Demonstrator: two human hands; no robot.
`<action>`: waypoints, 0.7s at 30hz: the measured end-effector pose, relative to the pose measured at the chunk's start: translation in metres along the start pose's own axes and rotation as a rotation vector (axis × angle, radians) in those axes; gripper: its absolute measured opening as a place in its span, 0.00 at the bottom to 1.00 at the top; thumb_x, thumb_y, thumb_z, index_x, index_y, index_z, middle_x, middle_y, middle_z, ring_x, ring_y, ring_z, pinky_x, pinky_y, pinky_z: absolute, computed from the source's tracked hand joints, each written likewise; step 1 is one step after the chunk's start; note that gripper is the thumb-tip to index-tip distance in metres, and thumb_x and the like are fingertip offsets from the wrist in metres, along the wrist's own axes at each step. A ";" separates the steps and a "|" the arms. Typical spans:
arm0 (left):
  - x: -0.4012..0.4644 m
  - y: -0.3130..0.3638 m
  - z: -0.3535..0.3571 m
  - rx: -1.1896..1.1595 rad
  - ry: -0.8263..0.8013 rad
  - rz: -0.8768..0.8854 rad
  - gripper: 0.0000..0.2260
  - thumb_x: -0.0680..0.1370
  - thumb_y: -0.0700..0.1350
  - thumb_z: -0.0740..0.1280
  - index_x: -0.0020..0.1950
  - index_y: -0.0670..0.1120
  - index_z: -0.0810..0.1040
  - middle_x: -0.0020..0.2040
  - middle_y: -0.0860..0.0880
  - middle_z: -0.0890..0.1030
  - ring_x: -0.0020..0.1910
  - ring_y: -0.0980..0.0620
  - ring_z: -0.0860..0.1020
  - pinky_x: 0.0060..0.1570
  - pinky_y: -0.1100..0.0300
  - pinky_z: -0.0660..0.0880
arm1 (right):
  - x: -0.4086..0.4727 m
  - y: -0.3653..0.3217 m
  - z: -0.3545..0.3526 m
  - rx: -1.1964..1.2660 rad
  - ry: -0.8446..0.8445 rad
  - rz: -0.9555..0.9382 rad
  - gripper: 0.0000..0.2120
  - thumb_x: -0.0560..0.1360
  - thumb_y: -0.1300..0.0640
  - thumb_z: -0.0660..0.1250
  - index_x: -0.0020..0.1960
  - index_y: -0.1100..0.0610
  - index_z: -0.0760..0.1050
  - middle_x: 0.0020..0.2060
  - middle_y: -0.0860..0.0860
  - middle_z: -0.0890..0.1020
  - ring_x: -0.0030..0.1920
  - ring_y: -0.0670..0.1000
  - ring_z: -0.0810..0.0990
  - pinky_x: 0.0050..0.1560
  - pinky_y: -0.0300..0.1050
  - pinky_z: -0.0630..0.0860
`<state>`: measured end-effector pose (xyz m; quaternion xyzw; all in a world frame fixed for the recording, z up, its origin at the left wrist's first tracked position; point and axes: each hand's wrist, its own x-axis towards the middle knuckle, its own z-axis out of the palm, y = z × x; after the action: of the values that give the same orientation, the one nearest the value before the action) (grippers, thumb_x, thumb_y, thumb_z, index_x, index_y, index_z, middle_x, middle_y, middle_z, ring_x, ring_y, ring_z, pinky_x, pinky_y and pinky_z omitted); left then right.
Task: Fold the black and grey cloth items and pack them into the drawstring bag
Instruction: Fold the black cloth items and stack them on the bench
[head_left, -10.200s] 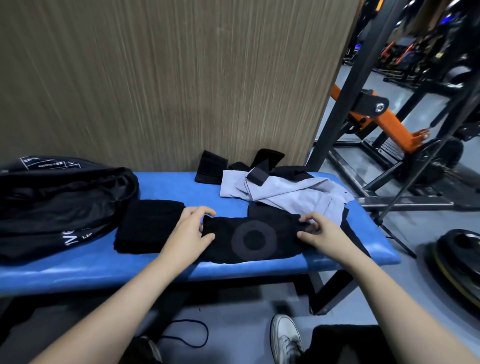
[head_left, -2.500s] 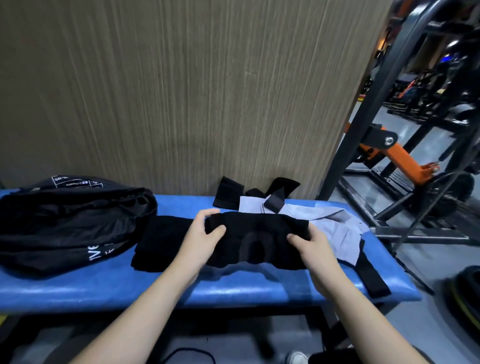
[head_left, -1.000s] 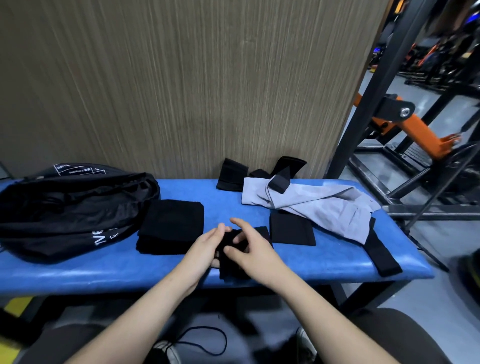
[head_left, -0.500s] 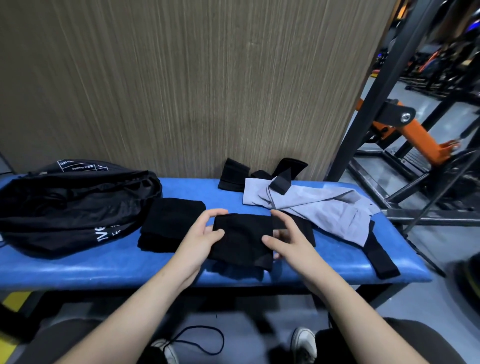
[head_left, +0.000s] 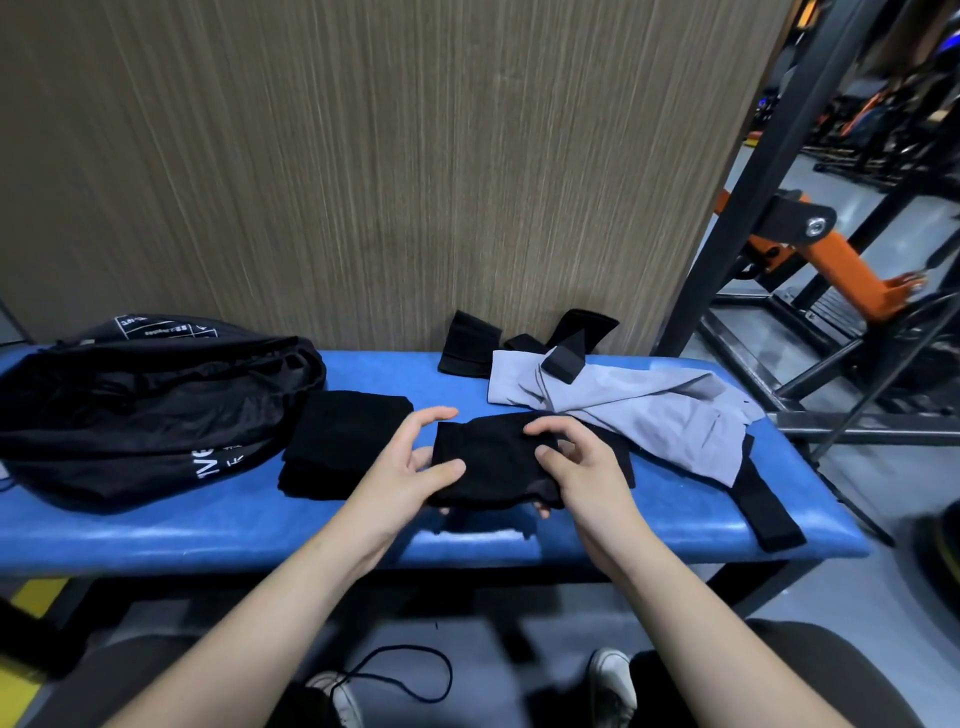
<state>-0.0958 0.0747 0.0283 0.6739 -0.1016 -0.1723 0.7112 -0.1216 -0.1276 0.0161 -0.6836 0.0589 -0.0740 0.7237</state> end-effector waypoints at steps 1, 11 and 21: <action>0.000 0.003 -0.003 0.033 0.025 0.026 0.17 0.79 0.34 0.65 0.63 0.51 0.75 0.49 0.40 0.84 0.44 0.47 0.80 0.37 0.61 0.77 | 0.002 0.000 0.004 -0.022 -0.003 0.004 0.14 0.80 0.69 0.59 0.48 0.55 0.80 0.36 0.56 0.78 0.27 0.53 0.73 0.25 0.42 0.69; 0.003 0.022 -0.058 0.262 0.236 0.141 0.21 0.68 0.44 0.72 0.61 0.56 0.81 0.59 0.54 0.83 0.59 0.56 0.80 0.65 0.50 0.75 | 0.032 -0.007 0.063 -0.138 -0.187 -0.022 0.15 0.69 0.52 0.71 0.55 0.43 0.80 0.51 0.65 0.82 0.44 0.59 0.80 0.55 0.65 0.77; 0.011 0.013 -0.094 0.563 0.625 0.192 0.19 0.74 0.37 0.70 0.62 0.53 0.77 0.62 0.54 0.72 0.61 0.52 0.74 0.69 0.50 0.69 | 0.057 0.010 0.118 -0.242 -0.132 -0.084 0.14 0.74 0.61 0.71 0.58 0.49 0.79 0.28 0.48 0.67 0.30 0.49 0.65 0.35 0.41 0.67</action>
<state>-0.0489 0.1580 0.0336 0.8490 0.0134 0.1413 0.5090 -0.0436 -0.0219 0.0136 -0.7712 -0.0091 -0.0513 0.6344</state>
